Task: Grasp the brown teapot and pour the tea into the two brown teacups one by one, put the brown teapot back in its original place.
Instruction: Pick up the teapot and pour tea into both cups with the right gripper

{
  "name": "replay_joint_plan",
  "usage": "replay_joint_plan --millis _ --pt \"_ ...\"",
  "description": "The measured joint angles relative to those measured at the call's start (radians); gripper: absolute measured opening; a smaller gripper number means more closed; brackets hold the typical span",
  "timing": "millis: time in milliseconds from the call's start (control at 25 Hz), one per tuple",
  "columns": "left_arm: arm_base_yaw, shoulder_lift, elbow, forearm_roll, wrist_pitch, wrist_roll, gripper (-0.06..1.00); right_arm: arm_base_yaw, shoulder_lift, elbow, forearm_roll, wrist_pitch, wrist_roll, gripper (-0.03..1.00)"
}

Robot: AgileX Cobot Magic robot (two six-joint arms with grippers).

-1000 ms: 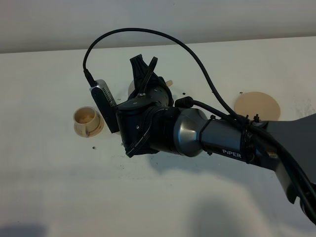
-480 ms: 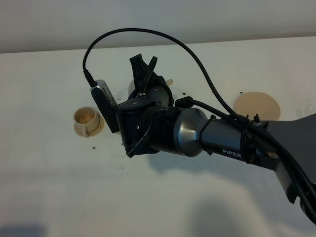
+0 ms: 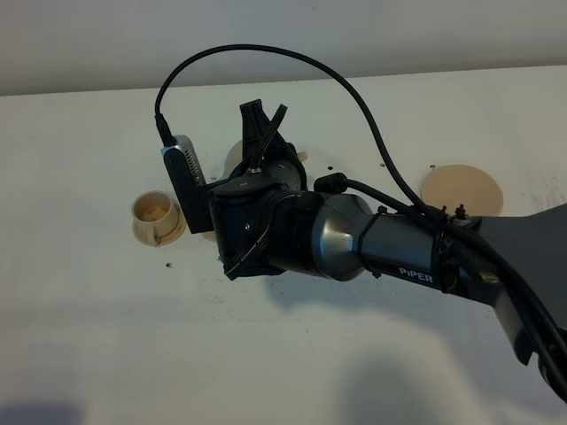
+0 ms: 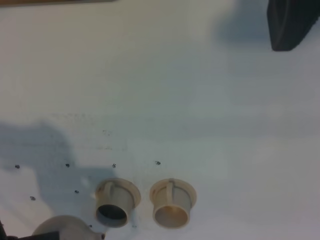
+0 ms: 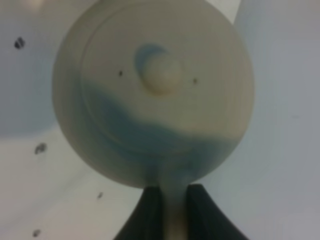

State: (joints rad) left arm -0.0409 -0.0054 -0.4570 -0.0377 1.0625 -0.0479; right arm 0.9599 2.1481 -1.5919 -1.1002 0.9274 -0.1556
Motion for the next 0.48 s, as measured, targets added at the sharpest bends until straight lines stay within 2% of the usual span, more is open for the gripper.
replay_joint_plan --millis 200,480 --pt "0.0 0.0 0.0 0.0 0.0 0.0 0.33 0.0 0.0 0.0 0.054 -0.006 0.037 0.1" --pt "0.0 0.0 0.0 0.0 0.0 0.0 0.33 0.0 -0.005 0.0 0.083 -0.011 0.184 0.1"
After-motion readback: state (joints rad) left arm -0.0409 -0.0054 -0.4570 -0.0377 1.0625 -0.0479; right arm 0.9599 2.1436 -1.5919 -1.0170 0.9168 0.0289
